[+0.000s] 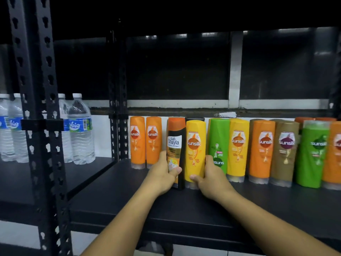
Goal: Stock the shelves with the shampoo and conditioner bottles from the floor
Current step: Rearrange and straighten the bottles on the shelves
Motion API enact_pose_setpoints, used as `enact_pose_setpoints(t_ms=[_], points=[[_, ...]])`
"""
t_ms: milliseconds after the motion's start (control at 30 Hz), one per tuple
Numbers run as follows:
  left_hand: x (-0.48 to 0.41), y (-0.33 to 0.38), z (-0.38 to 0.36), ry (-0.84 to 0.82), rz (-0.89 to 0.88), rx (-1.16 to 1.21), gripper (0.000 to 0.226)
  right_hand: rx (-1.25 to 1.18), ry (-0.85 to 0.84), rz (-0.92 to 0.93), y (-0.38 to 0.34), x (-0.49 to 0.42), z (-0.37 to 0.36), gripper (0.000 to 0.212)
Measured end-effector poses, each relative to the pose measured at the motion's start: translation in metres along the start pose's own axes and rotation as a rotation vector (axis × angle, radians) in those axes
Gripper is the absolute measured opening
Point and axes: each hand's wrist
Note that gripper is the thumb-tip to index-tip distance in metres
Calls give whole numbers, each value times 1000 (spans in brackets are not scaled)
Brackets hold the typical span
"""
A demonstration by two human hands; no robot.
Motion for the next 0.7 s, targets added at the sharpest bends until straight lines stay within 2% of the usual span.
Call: enact_pose_setpoints(t_ms=[233, 333, 400, 467, 567, 600, 700], points=[[5, 1, -16, 61, -17, 0, 59, -13, 17, 23, 10, 5, -2, 52], [12, 1, -16, 46, 8, -85, 72, 4, -29, 20, 12, 7, 0, 47], [22, 0, -14, 21, 62, -231, 80, 49, -73, 27, 15, 10, 3, 39], [33, -2, -11, 43, 94, -412, 71, 122, -156, 55, 20, 17, 9, 36], [55, 4, -11, 69, 60, -485, 37, 195, -290, 70, 30, 32, 27, 58], [63, 7, -15, 58, 37, -490, 35, 197, -330, 81, 33, 37, 35, 63], [77, 17, -32, -50, -55, -521, 47, 220, -457, 120, 44, 53, 61, 62]])
Point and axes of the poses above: each hand's wrist, its own x-axis away from the middle knuckle, its own z-axis out of the back of the hand, y = z × x, and after that the axes turned 12 degrees about z, right-handed
